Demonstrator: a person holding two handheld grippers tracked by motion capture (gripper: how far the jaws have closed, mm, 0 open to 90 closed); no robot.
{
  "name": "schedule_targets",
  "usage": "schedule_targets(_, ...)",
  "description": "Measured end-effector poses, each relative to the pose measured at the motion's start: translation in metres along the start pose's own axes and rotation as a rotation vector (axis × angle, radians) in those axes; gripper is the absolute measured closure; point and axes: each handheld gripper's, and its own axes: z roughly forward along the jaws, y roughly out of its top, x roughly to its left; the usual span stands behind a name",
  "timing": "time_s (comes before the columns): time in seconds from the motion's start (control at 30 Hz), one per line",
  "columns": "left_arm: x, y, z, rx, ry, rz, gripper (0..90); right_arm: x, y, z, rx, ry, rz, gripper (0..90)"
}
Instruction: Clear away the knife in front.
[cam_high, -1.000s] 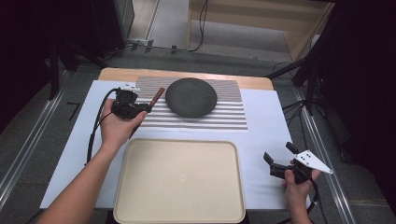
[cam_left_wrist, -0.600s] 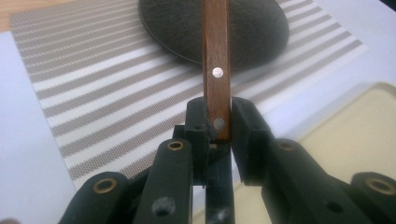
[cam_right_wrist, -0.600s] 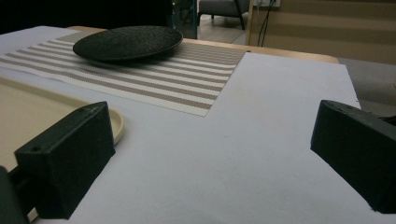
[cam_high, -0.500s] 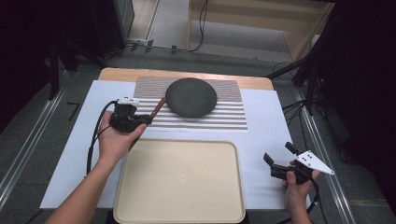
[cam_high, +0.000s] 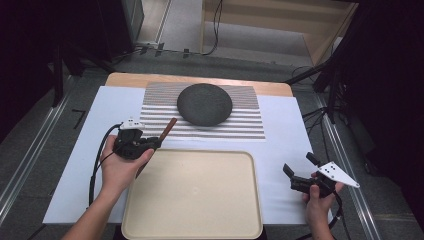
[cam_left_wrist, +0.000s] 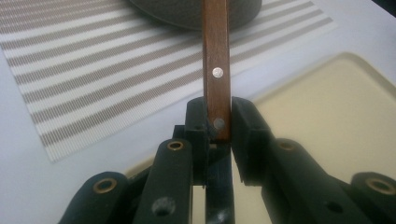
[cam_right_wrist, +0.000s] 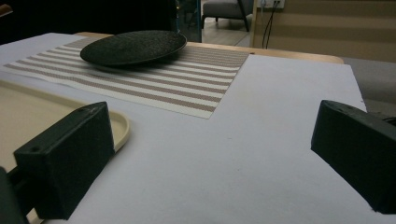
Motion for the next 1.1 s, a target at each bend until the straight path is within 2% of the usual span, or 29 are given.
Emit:
schedule_targets(0.37, -0.003, -0.037, -0.01, -0.003, -0.006, -0.051, 76.8, 0.001, 0.0, 0.0, 0.002, -0.005, -0.004, 0.0)
schedule_targets(0.47, -0.002, -0.049, -0.01, 0.001, -0.01, -0.084, 76.9, 0.001, 0.0, 0.0, 0.003, -0.007, -0.004, 0.0)
schedule_targets(0.63, -0.001, -0.064, -0.015, -0.002, 0.006, -0.109, 76.8, 0.001, 0.0, 0.001, 0.003, -0.011, -0.003, 0.0)
schedule_targets(0.93, -0.001, -0.087, -0.01, 0.025, -0.012, -0.159, 76.8, 0.001, 0.0, 0.001, 0.007, -0.014, -0.005, 0.0)
schedule_targets(1.1, -0.002, -0.091, -0.011, 0.031, -0.008, -0.159, 76.8, 0.001, -0.001, 0.001, 0.009, -0.014, -0.006, 0.0)
